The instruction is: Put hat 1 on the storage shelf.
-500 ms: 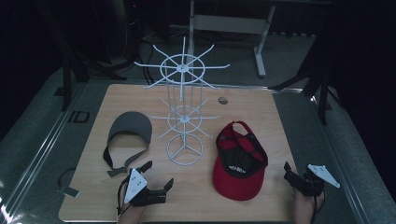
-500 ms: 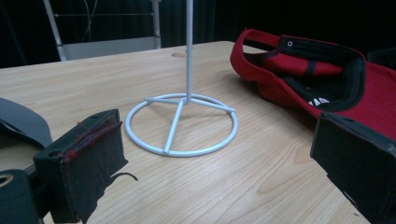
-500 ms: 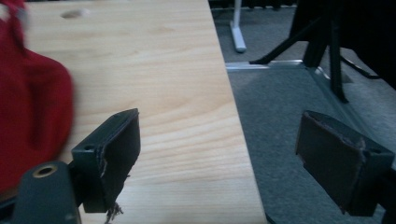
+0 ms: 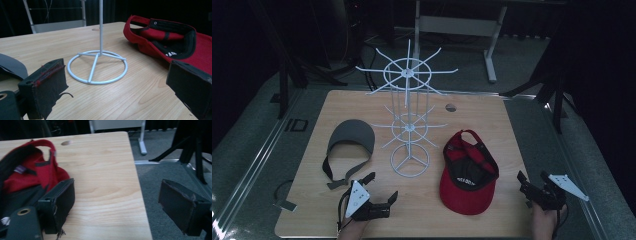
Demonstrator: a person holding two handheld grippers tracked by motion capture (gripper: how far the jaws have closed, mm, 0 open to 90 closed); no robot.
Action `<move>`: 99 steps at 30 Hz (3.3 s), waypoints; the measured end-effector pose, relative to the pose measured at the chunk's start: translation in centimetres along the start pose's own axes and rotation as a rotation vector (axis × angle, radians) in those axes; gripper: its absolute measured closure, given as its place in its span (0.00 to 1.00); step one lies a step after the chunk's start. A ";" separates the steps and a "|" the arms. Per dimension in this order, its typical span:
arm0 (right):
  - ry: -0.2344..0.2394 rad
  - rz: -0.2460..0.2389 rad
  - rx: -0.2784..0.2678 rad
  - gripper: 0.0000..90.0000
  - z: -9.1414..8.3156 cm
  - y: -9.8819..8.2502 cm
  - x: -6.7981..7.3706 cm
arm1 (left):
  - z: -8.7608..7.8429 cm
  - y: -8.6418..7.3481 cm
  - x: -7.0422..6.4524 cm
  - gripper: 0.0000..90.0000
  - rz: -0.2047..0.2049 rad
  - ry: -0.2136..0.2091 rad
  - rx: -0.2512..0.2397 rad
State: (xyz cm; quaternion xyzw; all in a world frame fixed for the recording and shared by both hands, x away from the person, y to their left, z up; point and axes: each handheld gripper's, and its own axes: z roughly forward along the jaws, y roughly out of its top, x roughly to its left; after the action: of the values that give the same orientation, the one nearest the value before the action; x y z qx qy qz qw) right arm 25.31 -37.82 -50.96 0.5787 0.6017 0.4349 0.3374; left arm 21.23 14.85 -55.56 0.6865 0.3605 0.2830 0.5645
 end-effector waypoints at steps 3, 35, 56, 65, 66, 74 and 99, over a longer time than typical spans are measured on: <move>0.038 -0.014 0.003 0.15 -0.1 1.0 0.3 | 0.0 0.0 -0.1 0.03 0.003 -0.003 -0.001; 0.296 -0.209 0.181 0.17 5.2 6.6 6.8 | 0.0 0.2 -0.2 0.03 -0.029 -0.037 0.012; 0.226 -0.418 0.400 0.36 11.4 1.8 9.3 | 0.1 0.2 -0.3 0.03 -0.033 -0.056 0.016; 0.190 -0.467 0.448 0.57 12.5 1.0 9.8 | 0.0 0.2 -0.3 0.03 -0.042 -0.050 0.016; 0.194 -0.467 0.452 0.59 12.6 1.0 9.8 | 0.0 0.2 -0.3 0.03 -0.040 -0.049 0.016; 0.187 -0.485 0.450 0.94 12.3 1.6 9.5 | 0.1 0.1 -0.3 0.03 -0.039 -0.049 0.022; 0.232 -0.391 0.233 0.95 5.8 8.4 9.4 | 0.1 0.1 -0.4 0.04 -0.035 -0.027 0.046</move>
State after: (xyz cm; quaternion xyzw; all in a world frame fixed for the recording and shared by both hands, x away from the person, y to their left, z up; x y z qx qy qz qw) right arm 33.00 -28.12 -44.64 0.4325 0.7829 0.3529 0.2748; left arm 21.05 14.44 -55.42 0.6967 0.3711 0.2556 0.5582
